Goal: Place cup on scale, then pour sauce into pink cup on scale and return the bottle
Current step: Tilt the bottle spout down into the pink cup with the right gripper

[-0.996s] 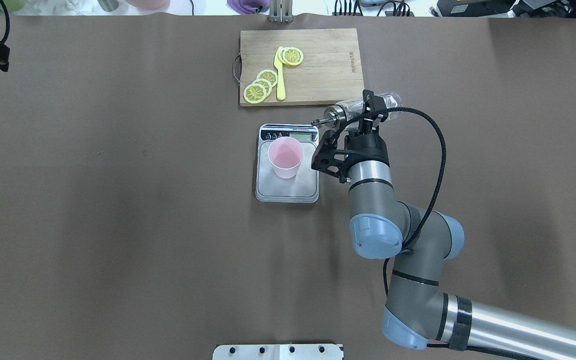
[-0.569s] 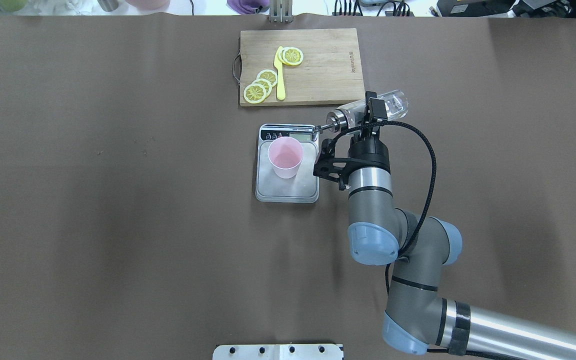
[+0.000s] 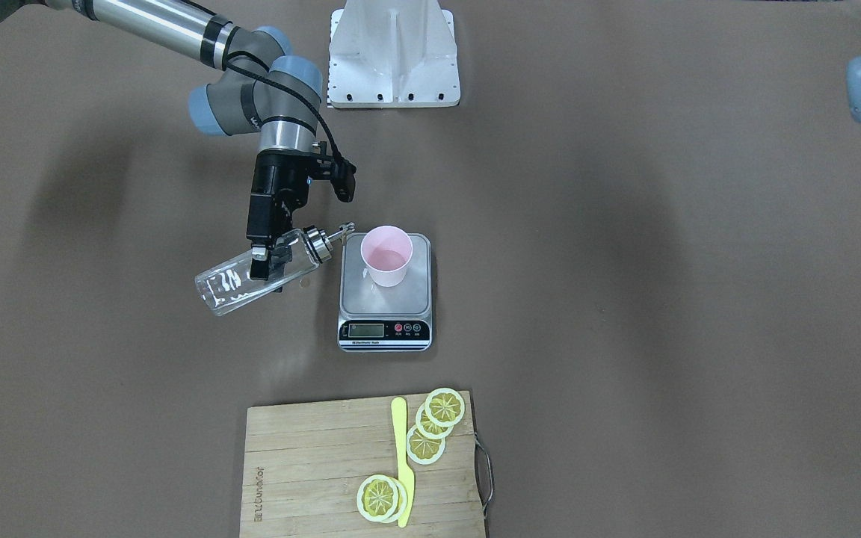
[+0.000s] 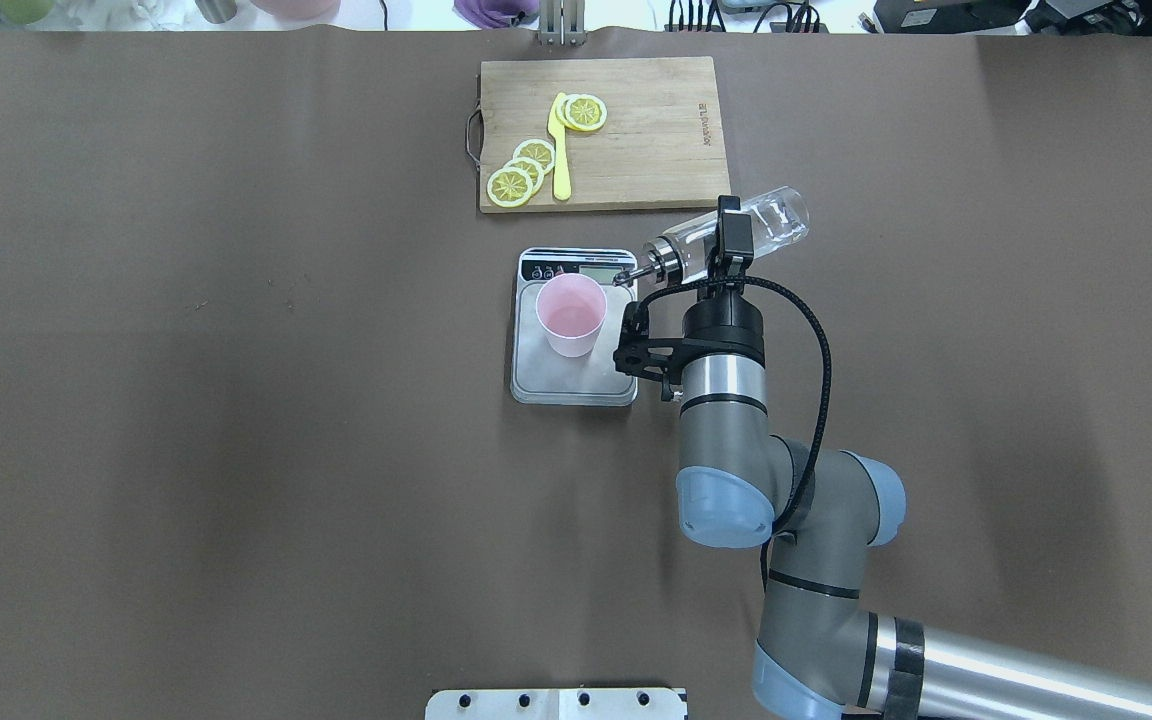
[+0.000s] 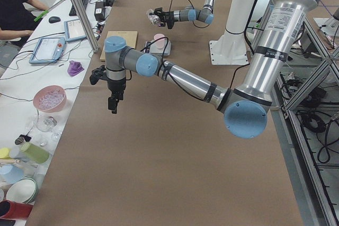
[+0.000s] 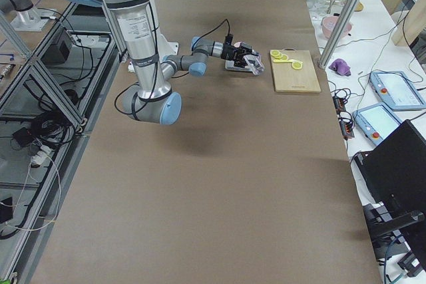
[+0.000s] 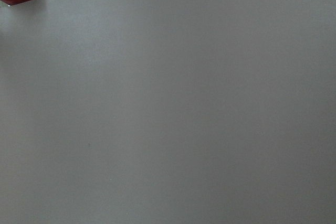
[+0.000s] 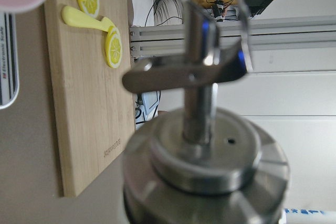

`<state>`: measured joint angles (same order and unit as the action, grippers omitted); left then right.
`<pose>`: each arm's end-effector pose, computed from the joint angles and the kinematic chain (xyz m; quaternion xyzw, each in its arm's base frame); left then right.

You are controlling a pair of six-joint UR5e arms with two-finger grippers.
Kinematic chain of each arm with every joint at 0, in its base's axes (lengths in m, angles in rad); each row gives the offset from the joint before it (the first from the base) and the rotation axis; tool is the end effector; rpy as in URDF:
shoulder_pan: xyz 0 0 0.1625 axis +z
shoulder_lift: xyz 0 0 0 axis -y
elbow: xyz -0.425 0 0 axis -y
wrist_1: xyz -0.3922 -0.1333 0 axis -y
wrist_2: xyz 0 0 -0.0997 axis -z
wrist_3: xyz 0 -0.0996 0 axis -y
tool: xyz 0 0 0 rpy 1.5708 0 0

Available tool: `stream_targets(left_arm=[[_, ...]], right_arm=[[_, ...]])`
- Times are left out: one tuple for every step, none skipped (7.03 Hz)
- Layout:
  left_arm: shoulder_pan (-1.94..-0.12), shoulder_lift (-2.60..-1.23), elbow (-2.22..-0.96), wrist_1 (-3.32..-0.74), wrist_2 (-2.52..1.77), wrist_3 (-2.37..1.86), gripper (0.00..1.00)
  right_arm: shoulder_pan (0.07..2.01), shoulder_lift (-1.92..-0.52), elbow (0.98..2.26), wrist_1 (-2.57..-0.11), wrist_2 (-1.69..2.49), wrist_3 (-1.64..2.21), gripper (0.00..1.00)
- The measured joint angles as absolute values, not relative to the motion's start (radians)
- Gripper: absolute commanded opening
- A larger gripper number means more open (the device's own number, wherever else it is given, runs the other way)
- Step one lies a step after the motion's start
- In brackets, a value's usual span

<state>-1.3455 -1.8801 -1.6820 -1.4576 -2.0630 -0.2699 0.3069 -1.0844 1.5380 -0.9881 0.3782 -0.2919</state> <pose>0.0520 -0.6129 0.4607 0.0849 0.2698 0.0159 0.9590 -0.5358 -0.4067 0.2993 0.5902 0.2400 -0.3063 0.7073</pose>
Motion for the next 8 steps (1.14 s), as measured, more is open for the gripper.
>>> stream_targets(left_arm=[[-1.346,-1.880,-1.676,-1.458,-2.063,-0.269,0.98],[-1.346,-1.880,-1.671,-1.458,-2.063,-0.269,0.98],[-1.346,-1.880,-1.665,-1.460,-2.063,-0.269,0.98],[-1.346,-1.880,-1.657,-1.464,-2.063,-0.268,0.98],[-1.345,-1.880,-1.652,-1.468,-2.063,-0.268,0.98],[-1.345,-1.880,-1.650,-1.469,-2.063,-0.268,0.98],[-1.344,-1.879,-1.648,-1.469,-2.063,-0.268,0.98],[-1.344,-1.879,-1.648,-1.469,-2.064,-0.268,0.98]], right_arm=[[0.295,-1.075,1.530,-1.001,0.356,-0.296,0.00],[0.287,-1.063,1.519,-1.015,0.338,-0.298,0.00],[0.283,-1.056,1.513,-1.033,0.327,-0.300,0.00],[0.282,-1.052,1.511,-1.047,0.322,-0.302,0.00],[0.282,-1.050,1.510,-1.057,0.315,-0.307,0.00],[0.284,-1.050,1.510,-1.064,0.304,-0.314,0.00],[0.287,-1.050,1.509,-1.066,0.298,-0.322,0.00],[0.291,-1.050,1.509,-1.072,0.295,-0.327,0.00]])
